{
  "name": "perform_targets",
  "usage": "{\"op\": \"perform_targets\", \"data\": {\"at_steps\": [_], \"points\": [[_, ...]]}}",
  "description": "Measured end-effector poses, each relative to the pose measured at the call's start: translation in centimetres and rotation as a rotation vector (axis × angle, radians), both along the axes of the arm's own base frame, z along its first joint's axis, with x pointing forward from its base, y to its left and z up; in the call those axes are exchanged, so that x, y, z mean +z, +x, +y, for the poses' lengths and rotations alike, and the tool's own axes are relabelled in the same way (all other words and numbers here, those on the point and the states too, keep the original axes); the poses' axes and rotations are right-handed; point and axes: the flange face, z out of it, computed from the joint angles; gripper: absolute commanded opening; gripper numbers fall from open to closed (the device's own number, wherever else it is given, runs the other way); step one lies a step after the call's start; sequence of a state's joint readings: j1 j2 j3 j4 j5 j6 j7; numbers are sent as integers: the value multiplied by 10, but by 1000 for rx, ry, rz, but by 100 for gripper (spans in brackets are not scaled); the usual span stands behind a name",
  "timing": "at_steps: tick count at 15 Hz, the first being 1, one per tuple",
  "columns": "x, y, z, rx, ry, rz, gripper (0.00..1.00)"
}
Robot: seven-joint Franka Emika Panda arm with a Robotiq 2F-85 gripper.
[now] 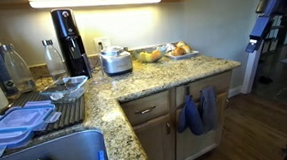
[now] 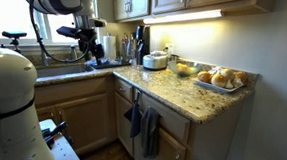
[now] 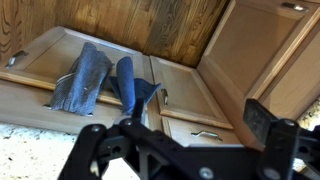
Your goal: Take the cloth and put it on the counter
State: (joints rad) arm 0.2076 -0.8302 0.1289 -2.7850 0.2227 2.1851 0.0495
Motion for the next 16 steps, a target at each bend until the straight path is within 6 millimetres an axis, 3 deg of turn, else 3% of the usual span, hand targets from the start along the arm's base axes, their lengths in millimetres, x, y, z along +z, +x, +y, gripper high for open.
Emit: {"op": "perform_targets", "data": {"at_steps": [6, 16], "points": [[-29, 35, -11, -19, -31, 66, 100], [-128, 129, -43, -137, -39, 109, 100]]}}
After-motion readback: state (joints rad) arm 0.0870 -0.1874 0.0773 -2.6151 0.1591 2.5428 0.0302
